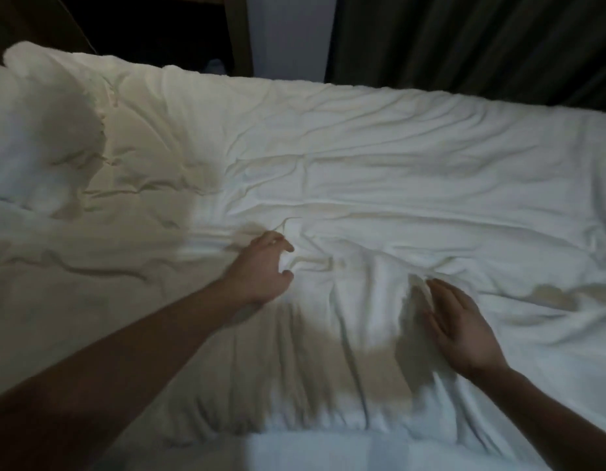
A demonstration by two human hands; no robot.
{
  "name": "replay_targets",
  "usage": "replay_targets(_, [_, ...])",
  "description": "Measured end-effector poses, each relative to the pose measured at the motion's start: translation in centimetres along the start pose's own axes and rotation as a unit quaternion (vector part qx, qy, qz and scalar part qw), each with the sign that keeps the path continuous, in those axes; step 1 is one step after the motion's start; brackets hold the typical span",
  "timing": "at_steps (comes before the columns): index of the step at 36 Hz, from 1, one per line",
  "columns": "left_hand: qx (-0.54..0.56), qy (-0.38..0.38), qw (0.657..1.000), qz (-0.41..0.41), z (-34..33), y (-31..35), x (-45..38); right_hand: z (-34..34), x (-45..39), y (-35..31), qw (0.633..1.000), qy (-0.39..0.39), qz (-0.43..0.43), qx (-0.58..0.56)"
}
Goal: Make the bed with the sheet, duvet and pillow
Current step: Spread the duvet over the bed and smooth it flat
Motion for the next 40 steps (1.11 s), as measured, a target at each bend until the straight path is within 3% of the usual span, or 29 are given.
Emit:
replay_targets(3, [-0.008,-0.052,0.996,-0.066,-5.0,8.0,-0.1,2.6,1.3,4.7,0.999,0.043,-0.003,0.002])
replay_targets(7, [-0.026,-0.073,0.989,-0.123,-9.8,19.2,-0.3,6.4,3.5,13.7,0.990,0.107,-0.088,-0.024])
replay_targets(15, [-0.049,-0.110,0.989,-0.082,-17.0,34.6,-4.2,11.9,5.2,34.3,0.981,0.060,-0.167,0.082])
replay_targets(18, [-0.108,-0.128,0.985,-0.045,-20.5,36.9,-5.8,13.7,3.8,39.1,0.976,0.002,-0.194,0.094])
replay_targets(23, [-0.228,-0.205,0.951,0.046,-25.4,38.1,-5.5,14.8,1.2,44.0,0.968,-0.095,-0.164,0.163])
replay_targets(27, [-0.260,-0.222,0.937,0.072,-27.4,38.5,-4.9,13.8,0.9,46.8,0.962,-0.174,-0.172,0.123])
replay_targets(32, [-0.235,-0.220,0.945,0.055,-27.5,39.1,-4.8,12.9,1.6,48.0,0.961,-0.167,-0.107,0.195])
replay_targets(38, [-0.127,-0.173,0.976,0.037,-24.5,43.0,-5.9,16.3,1.8,48.6,0.974,-0.111,-0.106,0.166])
replay_targets(40, [-0.086,-0.163,0.982,0.038,-23.1,44.4,-6.6,18.5,1.7,48.4,0.986,-0.055,-0.095,0.126])
Point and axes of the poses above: each hand's wrist, its own x-axis away from the middle knuckle, its own z-axis out of the back of the hand, y = z × x, the point moved 5 cm from there along -x, towards the middle knuckle, and after that the axes turned 1 degree about y, right-handed, at the moved point
